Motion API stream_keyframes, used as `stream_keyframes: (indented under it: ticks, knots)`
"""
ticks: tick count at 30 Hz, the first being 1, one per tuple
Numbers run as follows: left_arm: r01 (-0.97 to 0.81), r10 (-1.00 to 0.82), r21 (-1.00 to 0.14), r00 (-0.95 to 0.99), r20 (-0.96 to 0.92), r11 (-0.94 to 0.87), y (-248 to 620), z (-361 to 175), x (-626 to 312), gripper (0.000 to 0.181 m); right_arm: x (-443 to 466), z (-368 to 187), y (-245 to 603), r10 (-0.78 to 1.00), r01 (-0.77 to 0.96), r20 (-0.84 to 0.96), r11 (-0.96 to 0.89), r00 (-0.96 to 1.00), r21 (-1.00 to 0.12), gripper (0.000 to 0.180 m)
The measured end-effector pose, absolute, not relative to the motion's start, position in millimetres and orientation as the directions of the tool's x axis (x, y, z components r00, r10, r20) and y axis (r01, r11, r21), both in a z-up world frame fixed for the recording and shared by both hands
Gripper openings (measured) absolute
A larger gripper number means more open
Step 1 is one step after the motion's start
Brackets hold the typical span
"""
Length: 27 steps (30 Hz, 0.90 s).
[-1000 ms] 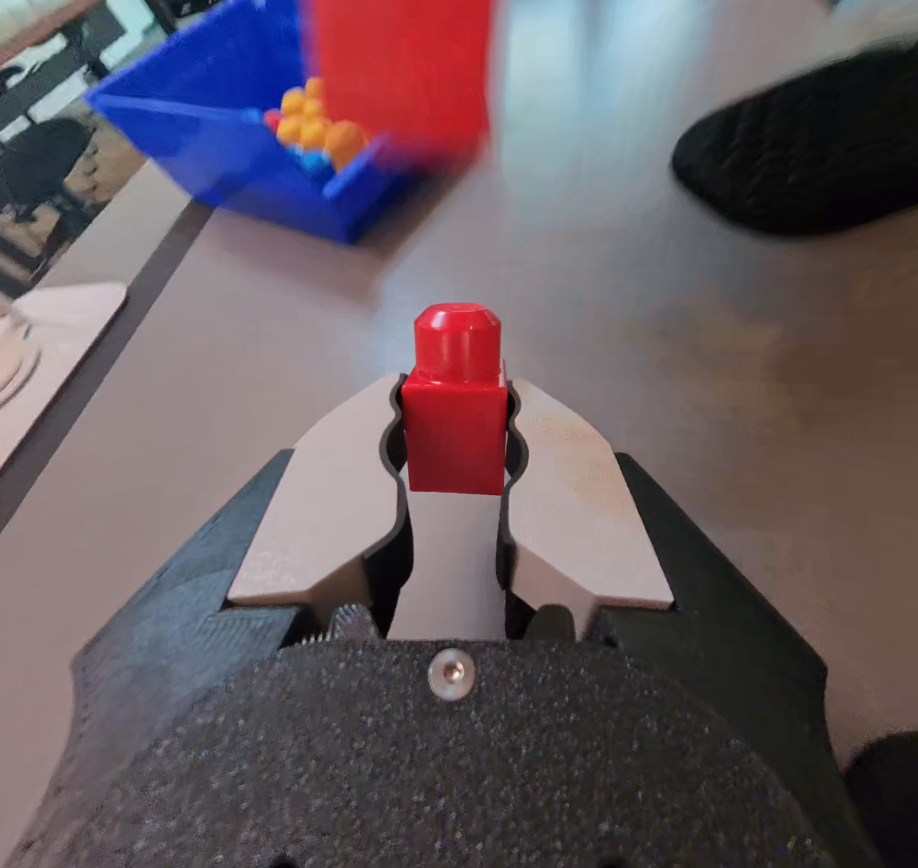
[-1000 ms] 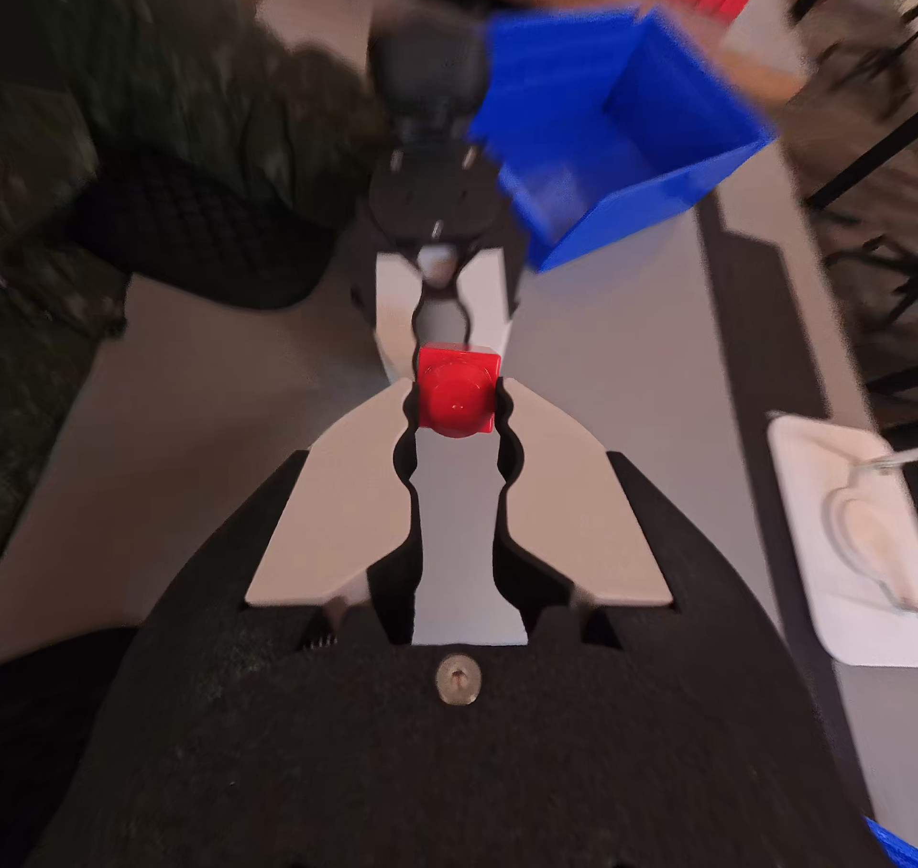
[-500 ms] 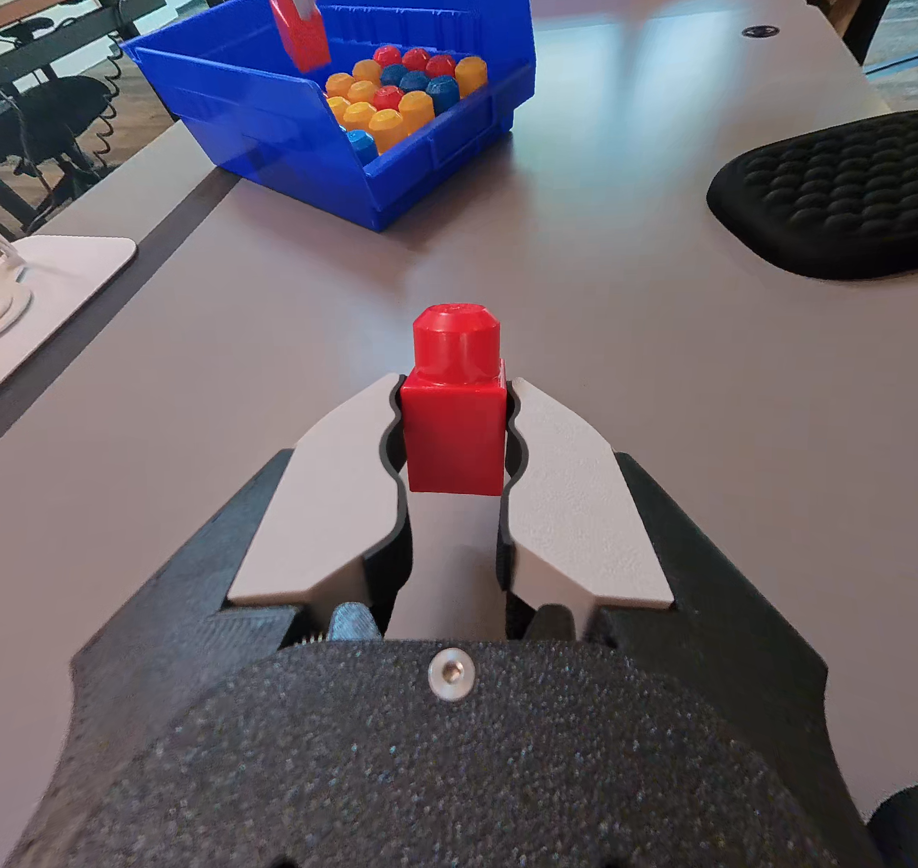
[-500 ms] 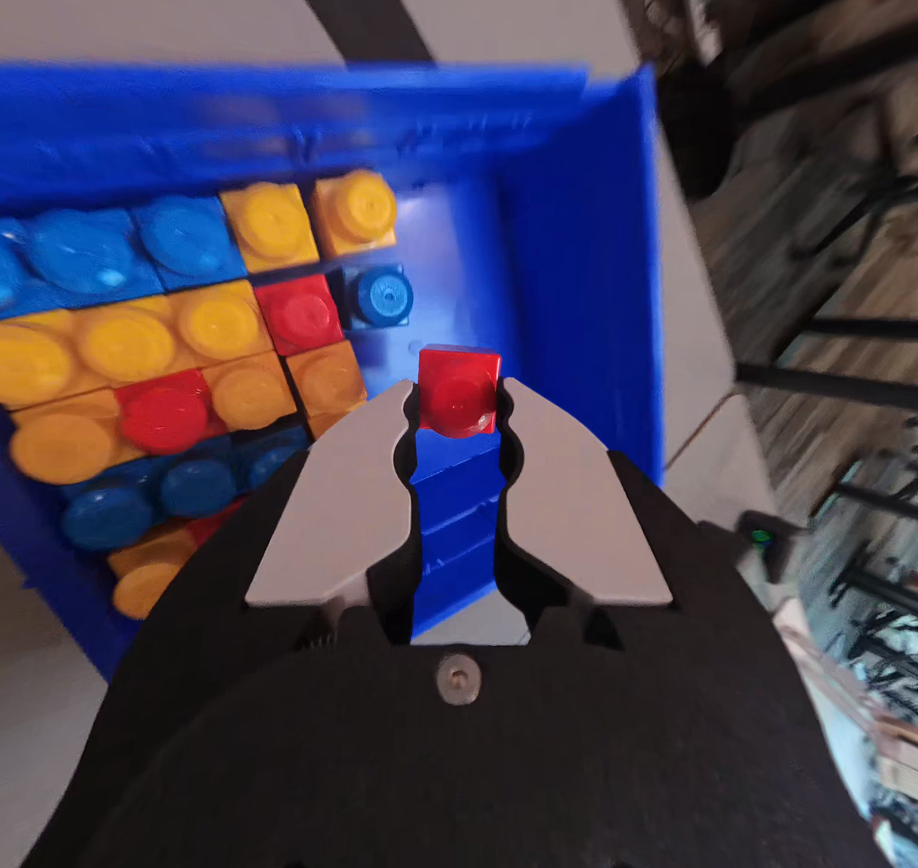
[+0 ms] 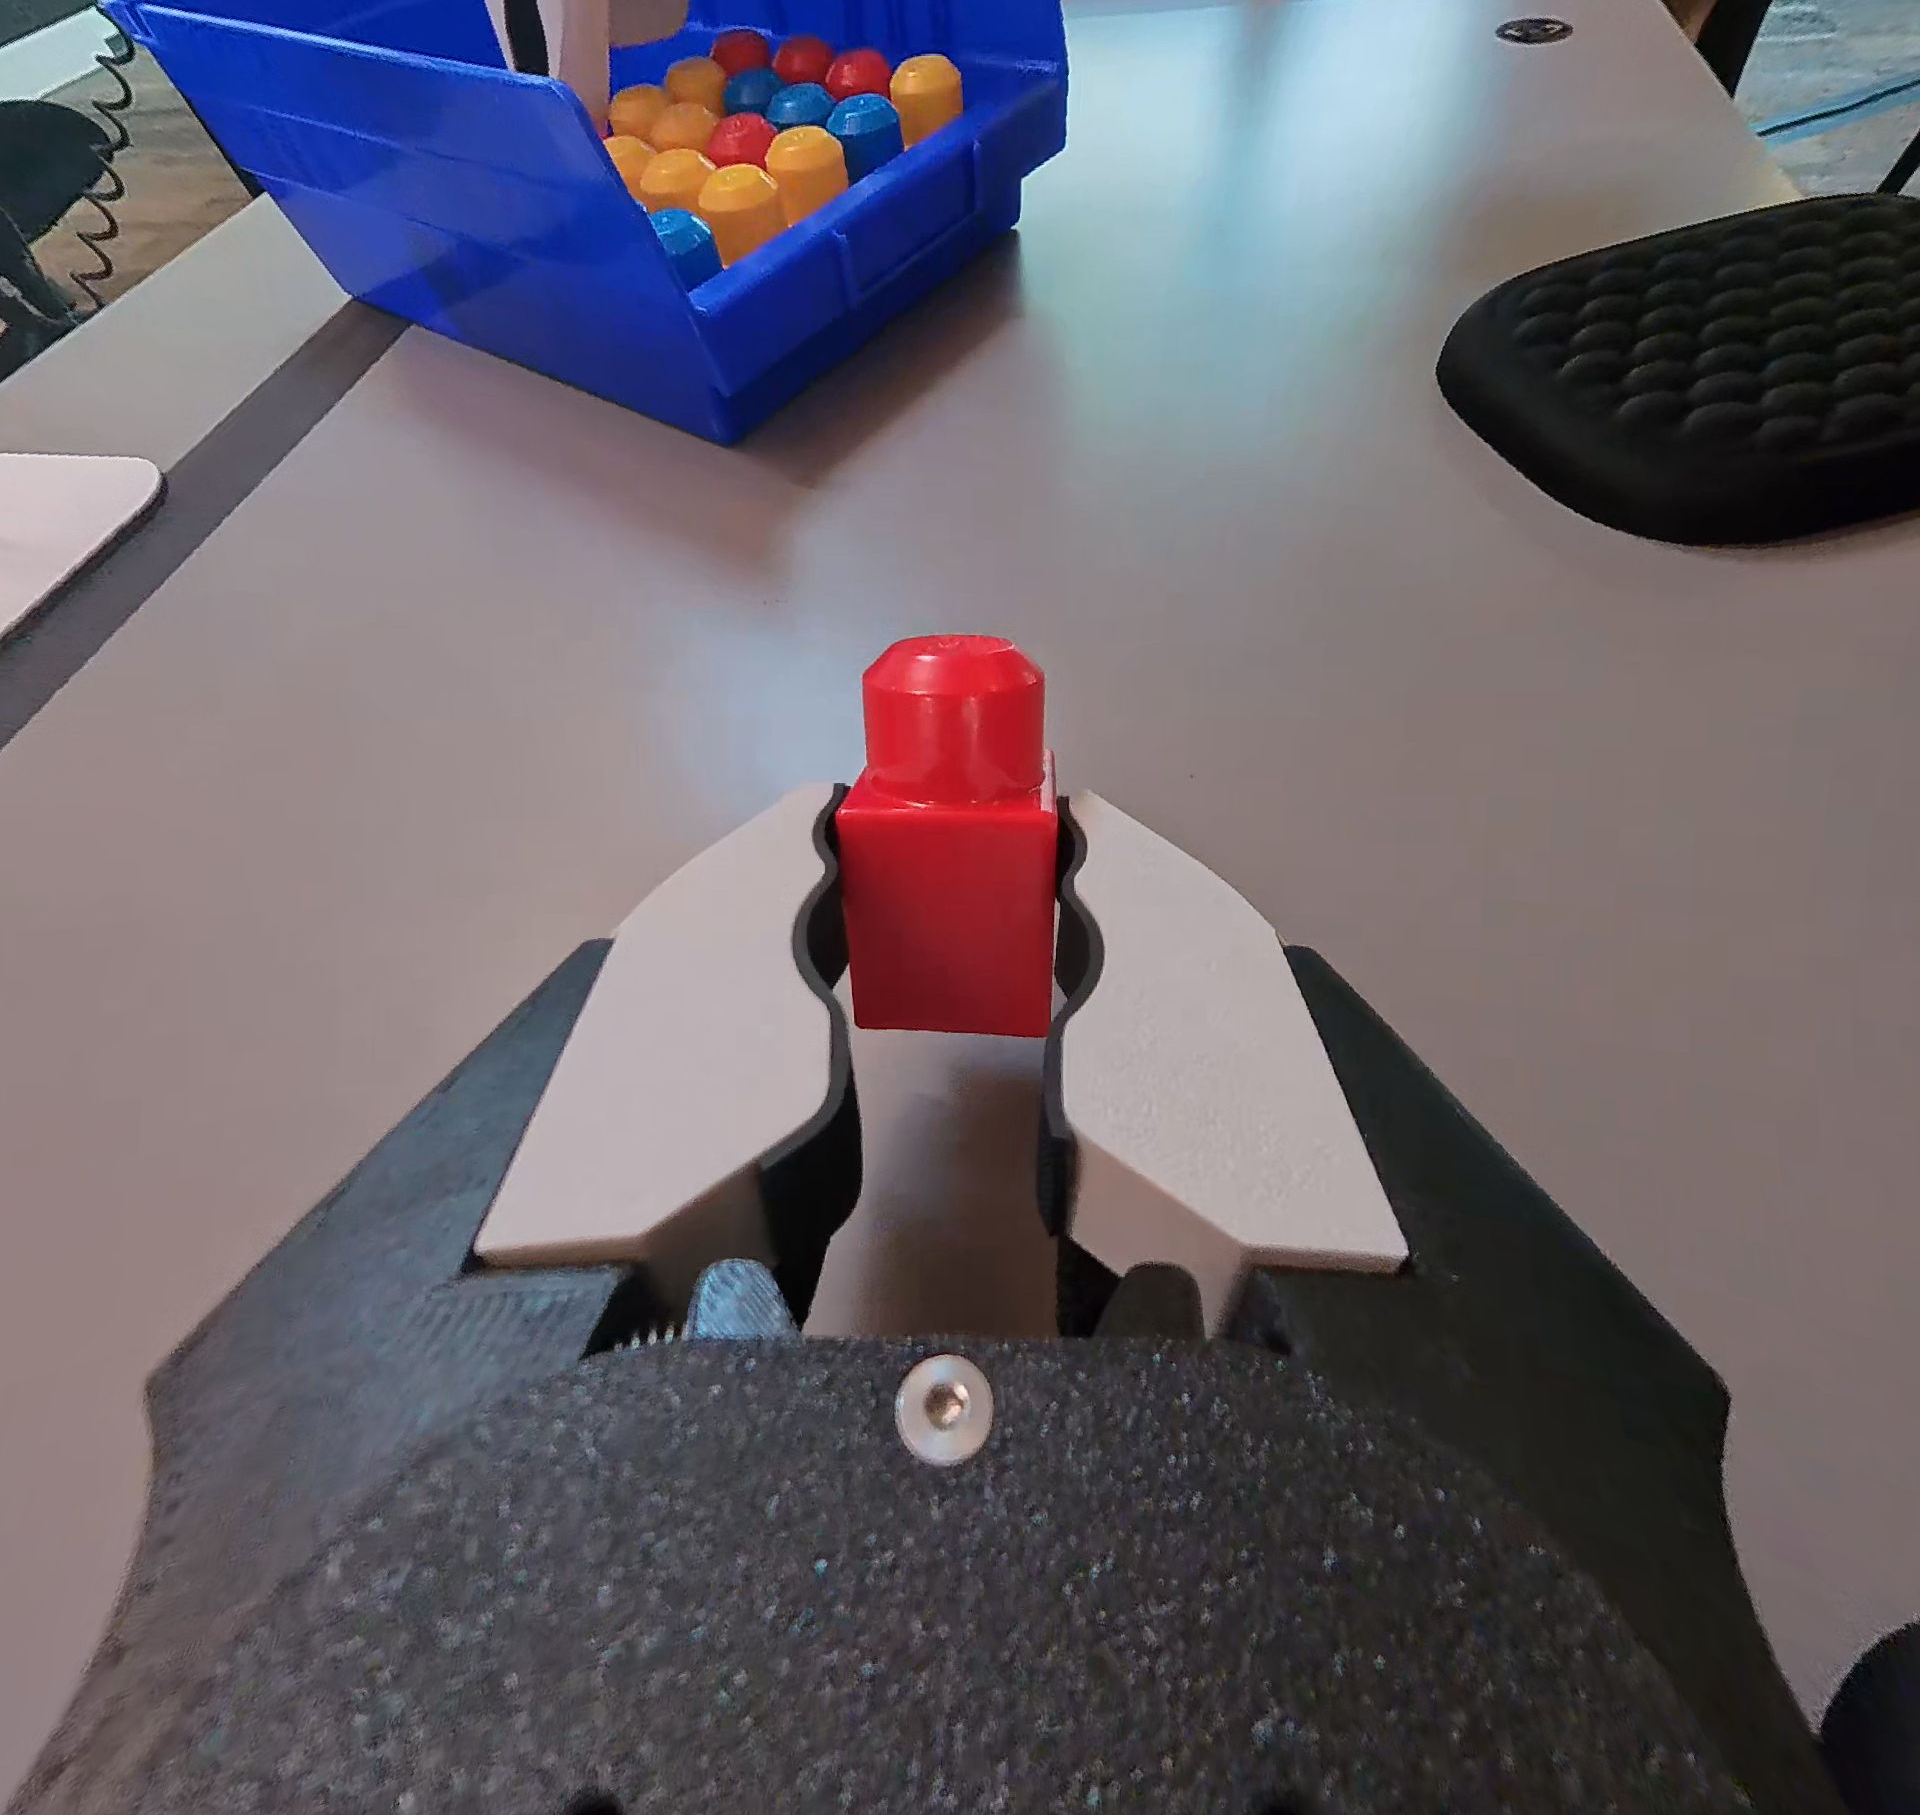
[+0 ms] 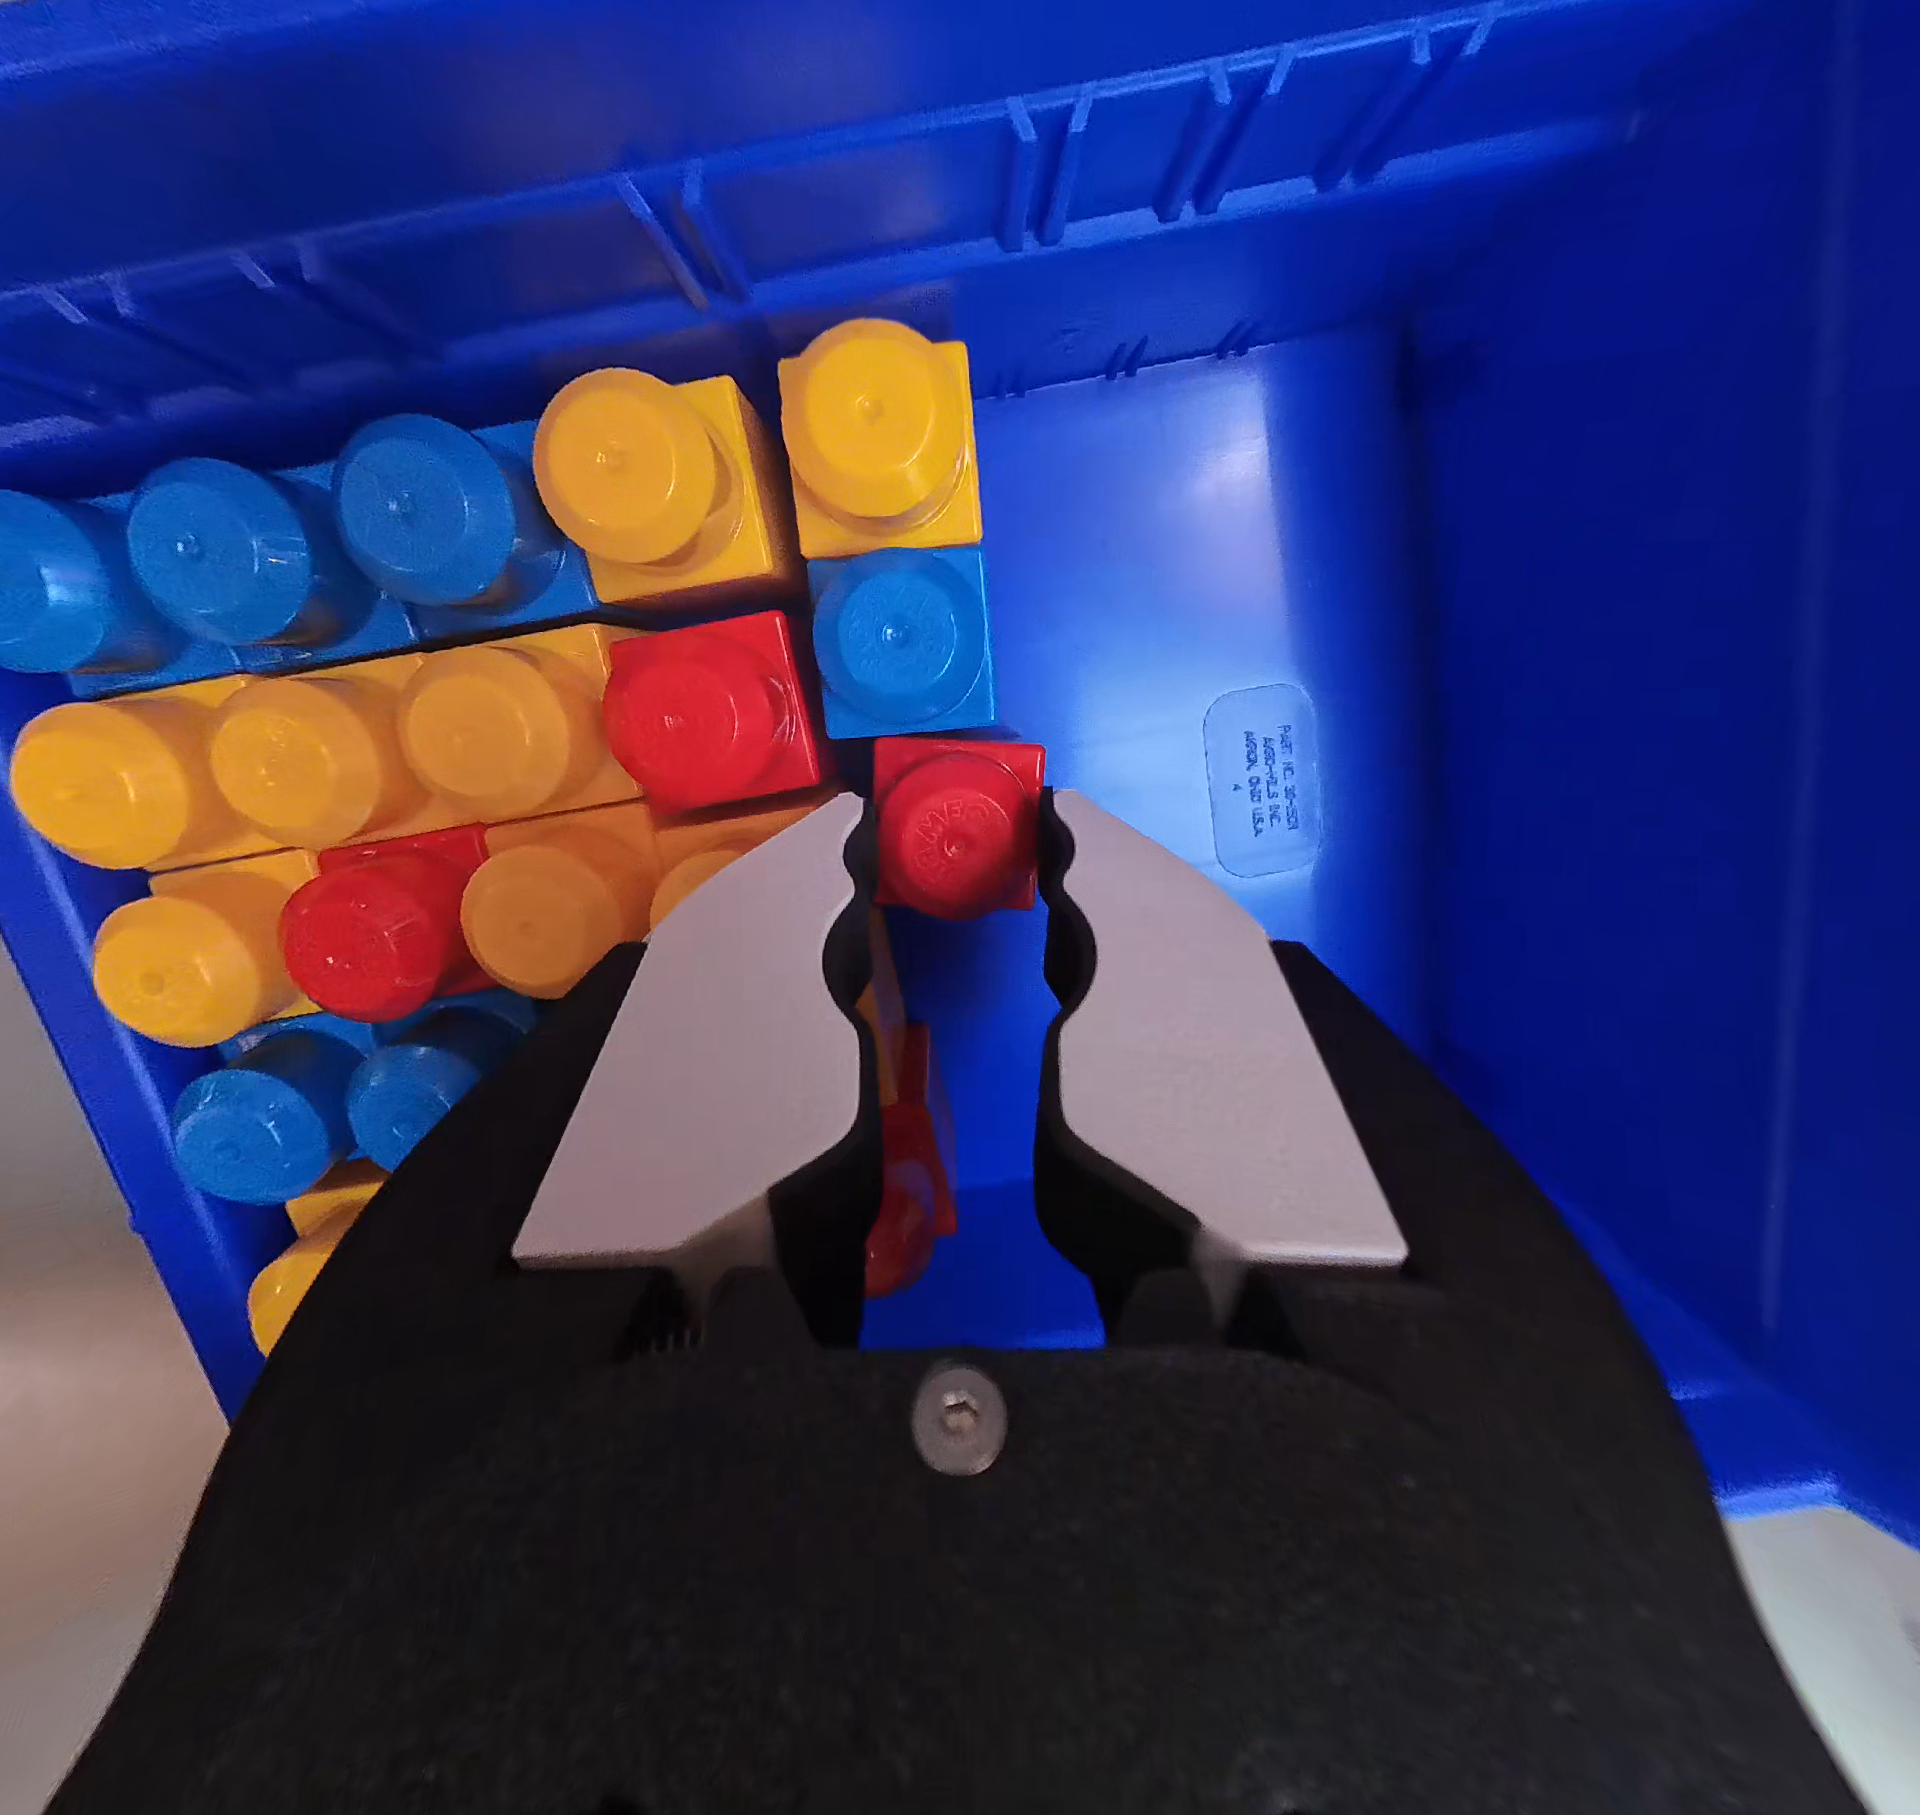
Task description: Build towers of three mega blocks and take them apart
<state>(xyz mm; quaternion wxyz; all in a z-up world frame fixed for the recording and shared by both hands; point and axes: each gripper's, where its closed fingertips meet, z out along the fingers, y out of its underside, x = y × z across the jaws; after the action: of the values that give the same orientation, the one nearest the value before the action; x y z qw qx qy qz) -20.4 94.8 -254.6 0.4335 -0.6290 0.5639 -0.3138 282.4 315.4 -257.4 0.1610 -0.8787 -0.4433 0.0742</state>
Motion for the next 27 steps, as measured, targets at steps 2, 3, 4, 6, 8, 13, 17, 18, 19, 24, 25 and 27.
stream_keyframes:
  ticks: [2, 3, 4, 6, 8, 13, 17, 18, 19, 24, 25, 27]
  knots:
    - [-0.437, -0.982, -0.9, 0.168, -0.092, 0.009, 95, -255, -20, 0.036, 283, -257, 314, 0.801, 0.752, 0.014, -0.556, 0.599, -0.354, 0.03]
    - [-0.435, -0.982, -0.901, 0.168, -0.091, 0.009, 94, -254, -20, 0.036, 284, -255, 314, 0.801, 0.753, 0.025, -0.551, 0.598, -0.359, 0.032]
    - [-0.432, -0.981, -0.902, 0.169, -0.091, 0.009, 94, -253, -20, 0.036, 283, -252, 315, 0.8, 0.752, 0.038, -0.546, 0.599, -0.369, 0.039]
    - [-0.425, -0.98, -0.905, 0.175, -0.091, 0.008, 94, -251, -19, 0.036, 283, -240, 317, 0.787, 0.745, 0.075, -0.543, 0.613, -0.389, 0.046]
    - [-0.42, -0.98, -0.907, 0.176, -0.089, 0.006, 93, -248, -19, 0.036, 272, -214, 321, 0.786, 0.744, 0.143, -0.485, 0.601, -0.459, 0.045]
    - [-0.413, -0.98, -0.91, 0.168, -0.102, 0.023, 90, -244, -16, 0.036, 165, -145, 263, 0.903, 0.754, 0.196, -0.182, 0.382, -0.632, 0.045]
    - [-0.401, -0.979, -0.914, 0.153, -0.135, 0.063, 82, -235, -12, 0.036, 58, -143, 159, 0.969, 0.739, 0.234, 0.097, 0.084, -0.667, 0.045]
    - [-0.397, -0.978, -0.915, 0.149, -0.144, 0.074, 80, -233, -10, 0.036, 37, -149, 133, 0.968, 0.732, 0.249, 0.158, 0.016, -0.662, 0.045]
    - [-0.394, -0.977, -0.915, 0.147, -0.152, 0.083, 79, -231, -10, 0.036, 20, -157, 109, 0.965, 0.725, 0.258, 0.208, -0.043, -0.657, 0.045]
    - [-0.406, -0.972, -0.906, 0.136, -0.191, 0.121, 74, -229, -6, 0.036, -18, -199, 66, 0.957, 0.761, 0.268, 0.255, -0.111, -0.596, 0.041]
    - [-0.408, -0.972, -0.904, 0.132, -0.196, 0.127, 73, -229, -5, 0.036, -18, -205, 65, 0.959, 0.777, 0.261, 0.245, -0.108, -0.58, 0.038]
    - [-0.412, -0.971, -0.901, 0.125, -0.206, 0.138, 72, -230, -5, 0.036, -18, -210, 68, 0.959, 0.791, 0.269, 0.235, -0.093, -0.565, 0.029]
